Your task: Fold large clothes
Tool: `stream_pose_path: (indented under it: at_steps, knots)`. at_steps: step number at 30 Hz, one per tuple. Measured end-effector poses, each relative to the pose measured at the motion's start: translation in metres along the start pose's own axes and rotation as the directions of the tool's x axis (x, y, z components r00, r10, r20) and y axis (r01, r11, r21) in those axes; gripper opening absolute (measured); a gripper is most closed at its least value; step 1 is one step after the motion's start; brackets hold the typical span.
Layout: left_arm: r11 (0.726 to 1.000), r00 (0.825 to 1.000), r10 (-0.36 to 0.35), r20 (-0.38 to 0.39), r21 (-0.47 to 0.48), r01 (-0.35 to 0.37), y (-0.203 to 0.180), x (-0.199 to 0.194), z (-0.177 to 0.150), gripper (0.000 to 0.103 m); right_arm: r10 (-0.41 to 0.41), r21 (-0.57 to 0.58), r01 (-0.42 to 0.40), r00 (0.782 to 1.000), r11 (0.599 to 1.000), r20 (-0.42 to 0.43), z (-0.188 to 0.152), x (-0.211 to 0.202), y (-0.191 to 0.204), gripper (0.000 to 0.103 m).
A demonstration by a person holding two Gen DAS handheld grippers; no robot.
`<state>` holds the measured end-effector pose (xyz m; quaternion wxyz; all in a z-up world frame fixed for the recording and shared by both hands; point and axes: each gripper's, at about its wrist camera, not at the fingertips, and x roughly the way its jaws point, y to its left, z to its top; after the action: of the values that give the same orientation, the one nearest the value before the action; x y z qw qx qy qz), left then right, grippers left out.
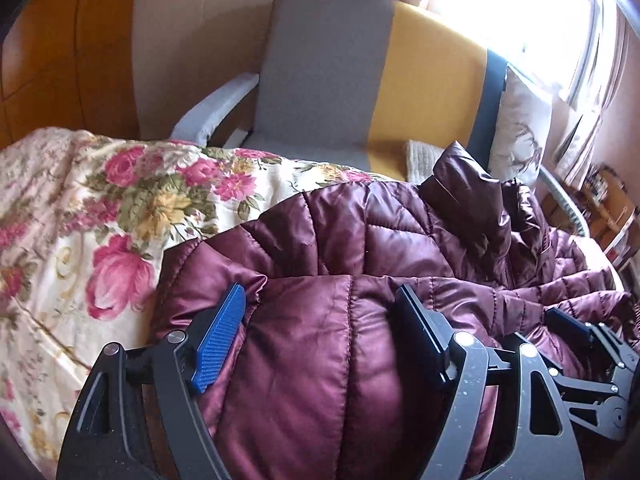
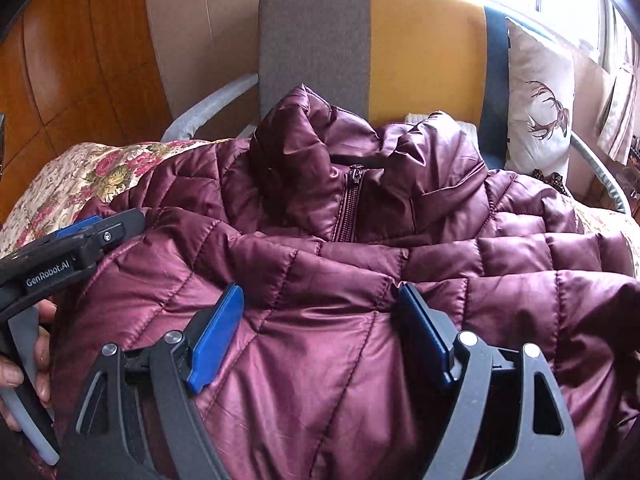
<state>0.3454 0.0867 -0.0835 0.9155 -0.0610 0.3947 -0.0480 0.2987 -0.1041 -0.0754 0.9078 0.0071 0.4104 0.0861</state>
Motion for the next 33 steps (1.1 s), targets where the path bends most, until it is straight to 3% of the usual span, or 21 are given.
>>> stream_pose_path:
  at_steps: [3,5,10,17,25,33]
  knots:
    - [1.0,1.0,0.014,0.019,0.015,-0.014,-0.007,-0.032,0.003,0.077,0.037,0.026,-0.037,0.999,0.999,-0.023,0.007,-0.019,-0.006,0.082]
    - [1.0,0.998,0.005,0.055,0.025,-0.006,-0.01,-0.064,-0.001,0.077,0.059,0.059,-0.06,0.998,0.996,0.018,0.008,-0.047,-0.012,0.095]
    - [1.0,0.99,-0.022,0.141,0.014,0.021,-0.01,-0.131,-0.025,0.084,0.08,0.102,-0.088,0.994,0.991,0.078,-0.01,-0.101,-0.023,0.096]
    - [0.999,0.984,-0.002,0.178,0.047,-0.007,-0.012,-0.193,-0.075,0.086,0.063,0.148,-0.07,0.997,0.986,0.052,-0.071,-0.156,-0.055,0.097]
    - [0.999,0.993,-0.018,0.12,0.048,0.013,-0.003,-0.22,-0.133,0.086,0.004,0.232,-0.007,1.0,0.973,0.016,-0.138,-0.204,-0.098,0.097]
    - [0.998,0.996,0.001,0.088,0.059,-0.006,0.005,-0.233,-0.169,0.086,-0.056,0.362,0.053,0.998,0.931,-0.002,-0.186,-0.244,-0.15,0.097]
